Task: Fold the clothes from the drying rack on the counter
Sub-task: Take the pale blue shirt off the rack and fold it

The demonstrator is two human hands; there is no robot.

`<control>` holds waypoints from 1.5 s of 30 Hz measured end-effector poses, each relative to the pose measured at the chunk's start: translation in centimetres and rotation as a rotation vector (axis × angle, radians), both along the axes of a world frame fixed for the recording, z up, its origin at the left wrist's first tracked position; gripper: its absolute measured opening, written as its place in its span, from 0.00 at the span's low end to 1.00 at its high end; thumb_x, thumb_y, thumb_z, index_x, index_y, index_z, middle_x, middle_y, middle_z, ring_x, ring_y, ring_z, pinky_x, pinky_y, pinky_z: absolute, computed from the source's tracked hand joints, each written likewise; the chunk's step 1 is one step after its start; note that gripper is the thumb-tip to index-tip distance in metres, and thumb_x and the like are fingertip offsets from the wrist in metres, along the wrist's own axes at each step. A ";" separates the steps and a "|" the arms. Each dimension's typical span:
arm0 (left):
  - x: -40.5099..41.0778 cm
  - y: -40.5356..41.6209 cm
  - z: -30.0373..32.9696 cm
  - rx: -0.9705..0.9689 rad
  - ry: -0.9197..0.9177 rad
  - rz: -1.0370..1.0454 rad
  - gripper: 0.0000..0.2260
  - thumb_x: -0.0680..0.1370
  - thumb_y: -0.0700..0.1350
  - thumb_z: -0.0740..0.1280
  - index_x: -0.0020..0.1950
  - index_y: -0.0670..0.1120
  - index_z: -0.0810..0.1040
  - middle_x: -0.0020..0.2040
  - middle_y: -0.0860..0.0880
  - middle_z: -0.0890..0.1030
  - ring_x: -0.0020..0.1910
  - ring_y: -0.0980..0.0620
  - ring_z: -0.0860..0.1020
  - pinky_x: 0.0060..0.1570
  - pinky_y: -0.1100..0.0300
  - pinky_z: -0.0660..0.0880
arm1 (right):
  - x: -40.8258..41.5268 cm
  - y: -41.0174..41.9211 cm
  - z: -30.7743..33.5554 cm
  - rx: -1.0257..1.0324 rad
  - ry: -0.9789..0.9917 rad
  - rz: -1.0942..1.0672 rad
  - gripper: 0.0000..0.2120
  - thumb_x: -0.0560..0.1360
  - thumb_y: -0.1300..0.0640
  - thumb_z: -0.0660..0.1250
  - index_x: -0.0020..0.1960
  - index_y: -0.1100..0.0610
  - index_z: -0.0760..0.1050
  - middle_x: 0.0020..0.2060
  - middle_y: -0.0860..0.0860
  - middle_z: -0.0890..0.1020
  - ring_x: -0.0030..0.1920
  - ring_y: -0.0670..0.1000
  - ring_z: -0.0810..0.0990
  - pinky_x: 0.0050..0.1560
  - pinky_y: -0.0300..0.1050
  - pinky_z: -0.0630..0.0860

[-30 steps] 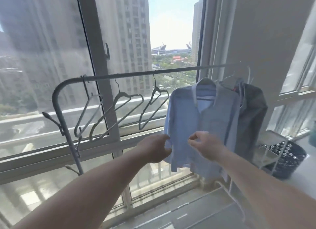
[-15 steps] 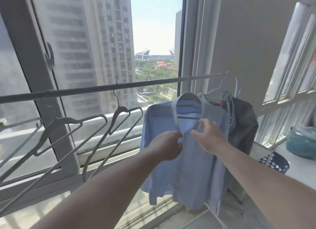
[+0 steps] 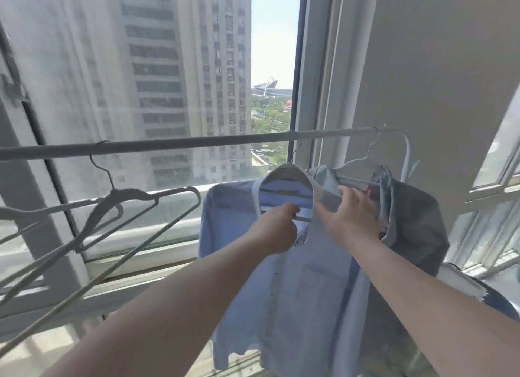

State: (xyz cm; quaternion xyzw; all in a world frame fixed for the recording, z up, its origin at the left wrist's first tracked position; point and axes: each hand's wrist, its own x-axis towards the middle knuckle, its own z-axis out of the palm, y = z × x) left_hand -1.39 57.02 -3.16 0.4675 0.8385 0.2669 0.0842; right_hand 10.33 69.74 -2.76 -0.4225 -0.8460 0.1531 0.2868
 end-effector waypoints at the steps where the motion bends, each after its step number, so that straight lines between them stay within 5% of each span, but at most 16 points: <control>1: 0.5 0.8 0.1 -0.003 -0.041 0.029 0.24 0.82 0.38 0.55 0.78 0.50 0.66 0.73 0.49 0.72 0.68 0.44 0.73 0.64 0.52 0.73 | 0.0 0.7 -0.3 -0.008 -0.028 0.050 0.43 0.69 0.24 0.55 0.74 0.50 0.67 0.70 0.53 0.73 0.72 0.59 0.67 0.71 0.62 0.66; 4: 1.9 3.1 0.0 0.026 -0.176 0.108 0.23 0.80 0.37 0.57 0.76 0.47 0.68 0.69 0.48 0.76 0.66 0.44 0.75 0.63 0.51 0.75 | 0.3 2.2 -0.8 -0.037 -0.042 0.191 0.49 0.64 0.20 0.53 0.76 0.50 0.65 0.72 0.52 0.73 0.73 0.59 0.67 0.72 0.60 0.65; 7: 3.6 5.0 -0.2 0.050 -0.233 0.187 0.15 0.79 0.37 0.58 0.63 0.44 0.76 0.59 0.44 0.81 0.58 0.40 0.79 0.53 0.47 0.79 | 0.6 3.4 -0.4 -0.139 -0.005 0.305 0.52 0.60 0.19 0.49 0.77 0.47 0.63 0.73 0.52 0.70 0.74 0.60 0.65 0.71 0.65 0.63; 9: 5.1 6.0 -0.6 0.145 -0.433 0.207 0.13 0.82 0.38 0.58 0.62 0.44 0.77 0.56 0.43 0.83 0.56 0.40 0.82 0.53 0.44 0.82 | 0.7 3.7 -0.5 -0.204 0.007 0.360 0.49 0.62 0.20 0.51 0.76 0.45 0.64 0.72 0.50 0.71 0.73 0.59 0.65 0.70 0.66 0.63; 13: 7.7 6.0 -0.3 0.320 -0.777 0.236 0.09 0.86 0.42 0.58 0.62 0.43 0.76 0.53 0.44 0.83 0.44 0.52 0.84 0.46 0.57 0.83 | 0.9 3.1 -0.8 -0.318 0.062 0.402 0.43 0.62 0.20 0.53 0.70 0.42 0.70 0.65 0.50 0.75 0.69 0.59 0.69 0.68 0.65 0.67; 17: 7.8 4.9 -0.8 0.281 -0.769 0.234 0.15 0.86 0.37 0.56 0.71 0.39 0.72 0.55 0.44 0.80 0.55 0.48 0.79 0.57 0.54 0.81 | 0.4 2.6 -0.6 -0.495 0.094 0.431 0.32 0.63 0.29 0.62 0.63 0.42 0.75 0.56 0.47 0.79 0.63 0.57 0.73 0.64 0.61 0.72; 20: 8.4 4.3 -0.8 0.193 -0.760 0.226 0.16 0.83 0.36 0.58 0.70 0.37 0.73 0.64 0.33 0.79 0.65 0.41 0.78 0.61 0.54 0.76 | -0.1 2.6 -0.7 -0.620 0.153 0.456 0.24 0.61 0.37 0.64 0.54 0.44 0.78 0.53 0.47 0.83 0.58 0.57 0.78 0.61 0.59 0.76; 24: 8.1 4.0 -0.5 0.149 -0.669 0.336 0.10 0.74 0.42 0.63 0.50 0.42 0.82 0.45 0.41 0.87 0.45 0.41 0.87 0.53 0.44 0.83 | 0.4 2.8 -0.6 -0.633 0.220 0.470 0.11 0.62 0.51 0.65 0.44 0.48 0.81 0.40 0.46 0.85 0.49 0.56 0.83 0.56 0.58 0.80; 27: 7.3 3.6 -0.8 0.173 -0.567 0.439 0.06 0.74 0.46 0.66 0.48 0.46 0.78 0.45 0.41 0.86 0.44 0.41 0.86 0.50 0.42 0.83 | 1.0 2.7 -0.9 -0.633 0.204 0.487 0.11 0.67 0.62 0.66 0.46 0.51 0.81 0.41 0.47 0.85 0.48 0.54 0.84 0.53 0.54 0.82; 30: 6.8 3.2 -1.0 0.144 -0.528 0.459 0.15 0.73 0.46 0.66 0.59 0.47 0.79 0.52 0.41 0.84 0.51 0.40 0.85 0.52 0.44 0.83 | 1.3 2.4 -1.5 -0.593 0.188 0.498 0.09 0.67 0.63 0.67 0.44 0.53 0.81 0.40 0.49 0.85 0.47 0.54 0.84 0.50 0.52 0.81; 34: 6.4 3.3 -1.6 0.094 -0.497 0.427 0.11 0.80 0.40 0.63 0.59 0.39 0.80 0.57 0.39 0.84 0.55 0.40 0.84 0.55 0.44 0.83 | 1.3 1.2 -2.2 -0.581 0.188 0.474 0.08 0.69 0.58 0.69 0.47 0.52 0.80 0.42 0.47 0.85 0.47 0.53 0.83 0.50 0.50 0.81; 38: 7.3 2.8 -1.7 0.050 -0.400 0.376 0.03 0.82 0.40 0.61 0.51 0.45 0.74 0.49 0.44 0.79 0.47 0.43 0.79 0.56 0.49 0.81 | 1.5 0.0 -3.0 -0.655 0.176 0.461 0.15 0.69 0.47 0.73 0.52 0.51 0.78 0.45 0.49 0.84 0.47 0.52 0.83 0.53 0.54 0.81; 40: 7.5 2.4 -1.7 0.036 -0.335 0.340 0.04 0.82 0.39 0.63 0.48 0.47 0.73 0.47 0.47 0.77 0.47 0.46 0.75 0.48 0.58 0.78 | 1.6 -0.2 -3.5 -0.651 0.147 0.445 0.15 0.69 0.45 0.73 0.52 0.50 0.77 0.44 0.48 0.84 0.46 0.51 0.84 0.52 0.53 0.82; 45: 7.9 1.6 -2.1 -0.031 -0.345 0.252 0.05 0.79 0.37 0.61 0.51 0.40 0.75 0.40 0.45 0.75 0.39 0.47 0.74 0.43 0.60 0.80 | 1.6 -0.7 -3.7 -0.582 0.119 0.416 0.12 0.68 0.53 0.69 0.51 0.52 0.76 0.43 0.48 0.83 0.45 0.51 0.83 0.43 0.47 0.79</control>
